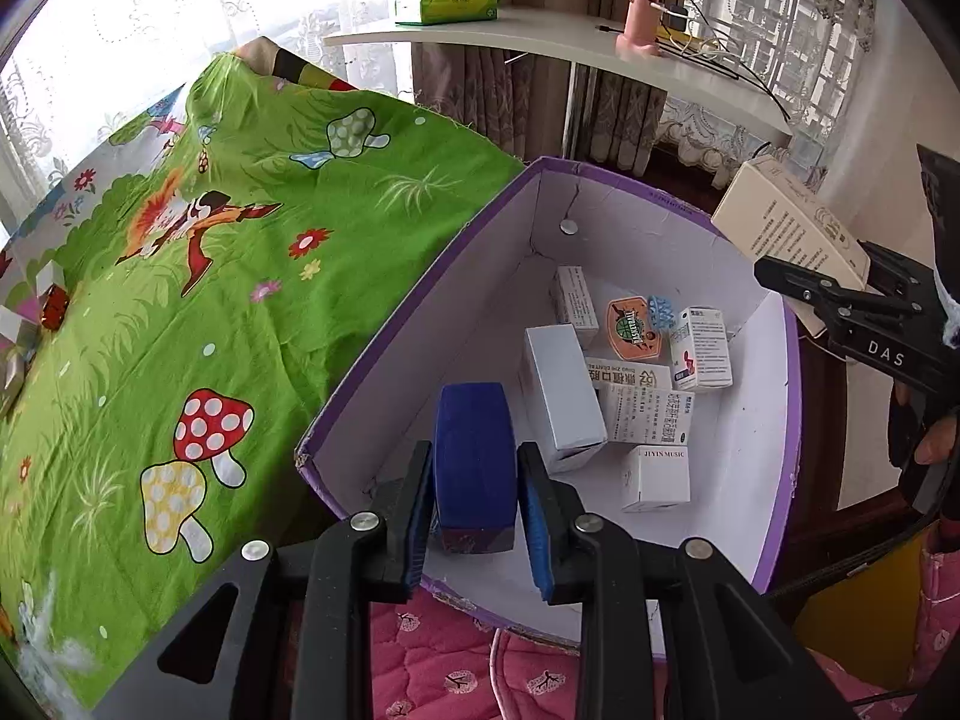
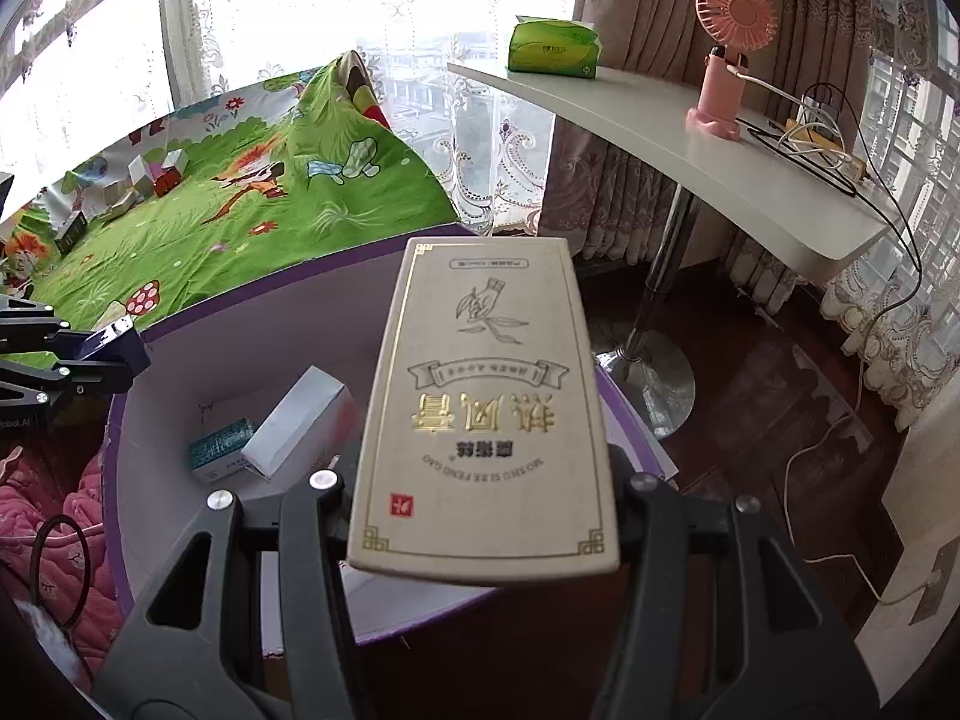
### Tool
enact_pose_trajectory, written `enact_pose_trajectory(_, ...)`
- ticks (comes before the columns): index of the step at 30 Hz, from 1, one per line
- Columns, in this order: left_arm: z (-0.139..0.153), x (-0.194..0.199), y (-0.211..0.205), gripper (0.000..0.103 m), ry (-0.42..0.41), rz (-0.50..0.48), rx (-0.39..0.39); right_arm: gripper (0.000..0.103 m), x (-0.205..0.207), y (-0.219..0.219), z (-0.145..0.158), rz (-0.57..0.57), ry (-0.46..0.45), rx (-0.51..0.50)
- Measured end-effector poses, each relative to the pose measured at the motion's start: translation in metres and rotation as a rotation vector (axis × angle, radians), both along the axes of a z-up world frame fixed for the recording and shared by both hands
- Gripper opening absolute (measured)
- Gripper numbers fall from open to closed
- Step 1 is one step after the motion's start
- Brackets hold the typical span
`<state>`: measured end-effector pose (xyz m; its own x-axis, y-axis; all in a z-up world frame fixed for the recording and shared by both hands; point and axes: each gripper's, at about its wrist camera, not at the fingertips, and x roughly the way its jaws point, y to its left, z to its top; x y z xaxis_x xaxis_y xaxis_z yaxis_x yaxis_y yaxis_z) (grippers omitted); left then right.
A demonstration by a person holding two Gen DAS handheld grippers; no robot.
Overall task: Organize rigid objects
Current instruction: 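Carry the blue item and cream box to the cardboard box and release them, then move both open grippers back over the remaining items on the sheet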
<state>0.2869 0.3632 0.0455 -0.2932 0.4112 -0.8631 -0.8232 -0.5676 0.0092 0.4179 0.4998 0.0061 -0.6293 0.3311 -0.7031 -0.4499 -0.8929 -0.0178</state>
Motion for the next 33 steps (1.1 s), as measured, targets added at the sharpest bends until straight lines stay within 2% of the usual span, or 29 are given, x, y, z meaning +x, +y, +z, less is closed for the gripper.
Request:
enact_pose_trajectory(3,-0.005,0.0,0.004,0.029,-0.021,0.006,0.011,0.055,-0.004,-0.001,-0.003,0.005,0.012,-0.013)
enact_pose_trajectory(6,-0.004,0.0,0.004,0.032,-0.057,-0.008,0.061,0.057,-0.011,-0.006,-0.005,0.016,0.024,-0.007)
enact_pose_trajectory(7,-0.003,0.0,0.004,0.037,-0.055,-0.016,0.07,0.067,-0.012,-0.007,-0.005,0.01,0.018,0.005)
enact_pose_trajectory(9,0.001,0.003,0.001,0.064,-0.015,-0.002,0.076,0.084,-0.016,-0.009,-0.004,0.002,0.001,0.038)
enact_pose_trajectory(12,0.009,0.002,-0.011,0.074,0.053,0.038,0.099,0.085,-0.016,-0.01,0.002,0.009,0.022,0.035)
enact_pose_trajectory(15,0.017,-0.005,-0.028,0.076,0.095,0.073,0.109,0.085,-0.019,-0.012,0.007,0.017,0.035,0.013)
enact_pose_trajectory(18,0.022,-0.015,-0.054,0.079,0.176,0.12,0.101,0.086,-0.031,-0.025,0.009,0.051,0.028,-0.005)
enact_pose_trajectory(21,0.024,-0.032,-0.09,0.082,0.243,0.207,0.08,0.086,-0.053,-0.052,0.009,0.133,0.001,0.004)
enact_pose_trajectory(23,0.023,-0.048,-0.12,0.082,0.257,0.277,0.071,0.086,-0.071,-0.076,0.008,0.186,-0.032,0.056)
enact_pose_trajectory(25,0.022,-0.064,-0.151,0.083,0.255,0.353,0.075,0.087,-0.09,-0.103,0.008,0.247,-0.063,0.098)
enact_pose_trajectory(33,0.005,-0.112,-0.288,0.084,0.23,0.691,0.071,0.088,-0.16,-0.201,0.001,0.488,-0.13,0.153)
